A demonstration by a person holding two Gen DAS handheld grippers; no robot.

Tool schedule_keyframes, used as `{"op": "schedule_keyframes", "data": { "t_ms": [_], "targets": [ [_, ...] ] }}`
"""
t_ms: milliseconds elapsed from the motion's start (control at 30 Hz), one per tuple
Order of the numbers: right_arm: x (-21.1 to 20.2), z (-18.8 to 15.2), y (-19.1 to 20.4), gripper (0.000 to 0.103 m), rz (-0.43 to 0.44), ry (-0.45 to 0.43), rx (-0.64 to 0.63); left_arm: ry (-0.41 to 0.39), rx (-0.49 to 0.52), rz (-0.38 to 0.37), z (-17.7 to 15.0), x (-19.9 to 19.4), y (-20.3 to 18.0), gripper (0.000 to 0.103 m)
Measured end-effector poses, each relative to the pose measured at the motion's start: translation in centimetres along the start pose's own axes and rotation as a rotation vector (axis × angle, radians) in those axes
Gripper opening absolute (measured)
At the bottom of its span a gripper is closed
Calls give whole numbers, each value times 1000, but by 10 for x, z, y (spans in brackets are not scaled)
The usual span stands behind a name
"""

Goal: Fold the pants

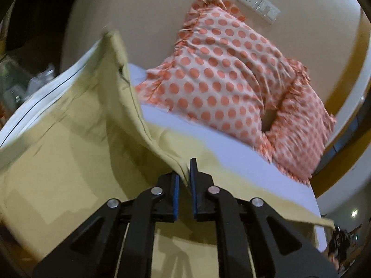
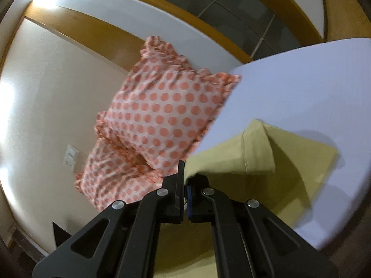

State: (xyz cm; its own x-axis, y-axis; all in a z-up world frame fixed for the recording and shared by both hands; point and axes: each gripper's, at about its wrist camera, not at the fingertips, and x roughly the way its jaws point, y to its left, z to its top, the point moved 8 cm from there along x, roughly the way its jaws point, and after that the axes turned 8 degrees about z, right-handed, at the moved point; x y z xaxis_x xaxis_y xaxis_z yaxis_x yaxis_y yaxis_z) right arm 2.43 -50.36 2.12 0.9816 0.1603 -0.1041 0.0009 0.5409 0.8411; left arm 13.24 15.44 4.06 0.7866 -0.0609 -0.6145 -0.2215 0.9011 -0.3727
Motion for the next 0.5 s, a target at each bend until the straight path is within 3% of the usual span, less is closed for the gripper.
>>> {"op": "schedule_keyframes", "data": {
  "t_ms": [67, 200, 500],
  "targets": [
    [-4, -10, -13, 2, -52, 20, -7, 20, -9, 39, -46, -20, 23, 9],
    [-4, -28, -41, 2, -121, 55, 36, 94, -82, 58, -95, -20, 46, 8],
    [-16, -31, -54, 2, -204, 63, -17, 72, -63, 25, -117, -26, 49, 8]
  ]
}}
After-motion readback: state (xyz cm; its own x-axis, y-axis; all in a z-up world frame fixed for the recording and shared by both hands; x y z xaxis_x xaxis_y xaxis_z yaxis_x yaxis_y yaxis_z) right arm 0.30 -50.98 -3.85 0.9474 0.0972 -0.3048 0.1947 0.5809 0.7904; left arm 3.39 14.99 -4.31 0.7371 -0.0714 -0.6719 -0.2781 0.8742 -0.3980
